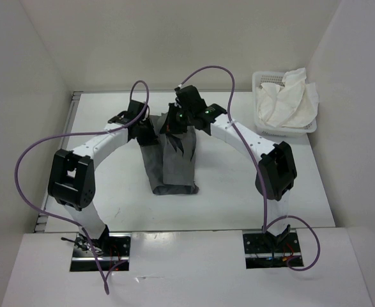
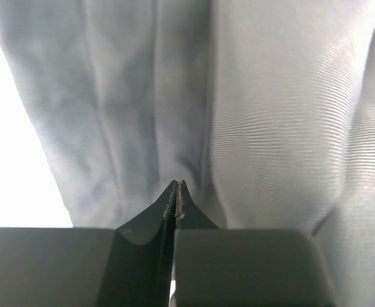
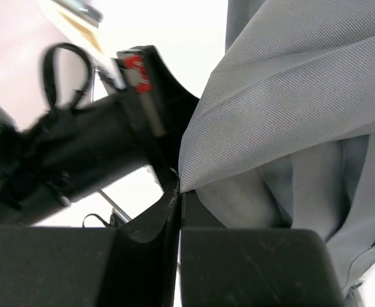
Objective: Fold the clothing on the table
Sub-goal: Fold the skirt
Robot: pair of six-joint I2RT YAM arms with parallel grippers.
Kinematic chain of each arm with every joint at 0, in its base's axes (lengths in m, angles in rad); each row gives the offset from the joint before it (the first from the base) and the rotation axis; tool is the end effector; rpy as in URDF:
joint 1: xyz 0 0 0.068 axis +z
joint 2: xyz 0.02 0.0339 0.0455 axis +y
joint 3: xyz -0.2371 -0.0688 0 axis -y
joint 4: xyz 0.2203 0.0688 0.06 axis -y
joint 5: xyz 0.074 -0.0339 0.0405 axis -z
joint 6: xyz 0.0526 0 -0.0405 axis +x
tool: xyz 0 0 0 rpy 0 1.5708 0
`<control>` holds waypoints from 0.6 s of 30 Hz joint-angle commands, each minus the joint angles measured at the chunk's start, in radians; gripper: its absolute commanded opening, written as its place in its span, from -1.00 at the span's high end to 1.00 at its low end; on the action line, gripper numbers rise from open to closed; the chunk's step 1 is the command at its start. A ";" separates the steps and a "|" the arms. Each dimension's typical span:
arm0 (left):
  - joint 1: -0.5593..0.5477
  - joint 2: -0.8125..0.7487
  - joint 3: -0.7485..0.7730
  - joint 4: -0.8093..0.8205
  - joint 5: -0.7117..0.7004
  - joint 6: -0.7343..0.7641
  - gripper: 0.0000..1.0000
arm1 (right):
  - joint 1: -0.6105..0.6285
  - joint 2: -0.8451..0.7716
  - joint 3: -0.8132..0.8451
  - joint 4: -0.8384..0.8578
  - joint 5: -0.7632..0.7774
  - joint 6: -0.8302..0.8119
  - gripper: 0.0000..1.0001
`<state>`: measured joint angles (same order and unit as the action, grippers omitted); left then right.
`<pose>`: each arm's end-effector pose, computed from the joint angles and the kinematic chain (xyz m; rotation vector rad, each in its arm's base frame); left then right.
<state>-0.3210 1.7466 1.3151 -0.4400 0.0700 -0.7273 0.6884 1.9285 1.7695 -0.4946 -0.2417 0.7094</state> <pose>0.3481 -0.1196 0.2125 -0.4764 2.4723 -0.5357 0.3236 0.2825 0.2839 -0.1188 2.4040 0.9865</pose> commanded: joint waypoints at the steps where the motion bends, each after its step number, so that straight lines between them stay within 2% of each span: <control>1: 0.033 -0.061 -0.019 -0.019 -0.035 0.038 1.00 | 0.011 -0.042 -0.015 0.039 0.013 -0.008 1.00; 10: 0.057 0.054 -0.062 -0.023 -0.087 0.049 1.00 | 0.011 -0.092 -0.117 0.062 0.042 -0.017 1.00; 18: 0.066 0.215 -0.062 0.015 -0.052 0.037 1.00 | -0.007 -0.129 -0.189 0.091 0.022 -0.018 1.00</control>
<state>-0.2600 1.9213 1.2598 -0.4431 0.0109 -0.7082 0.6876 1.8668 1.6100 -0.4583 -0.2165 0.7052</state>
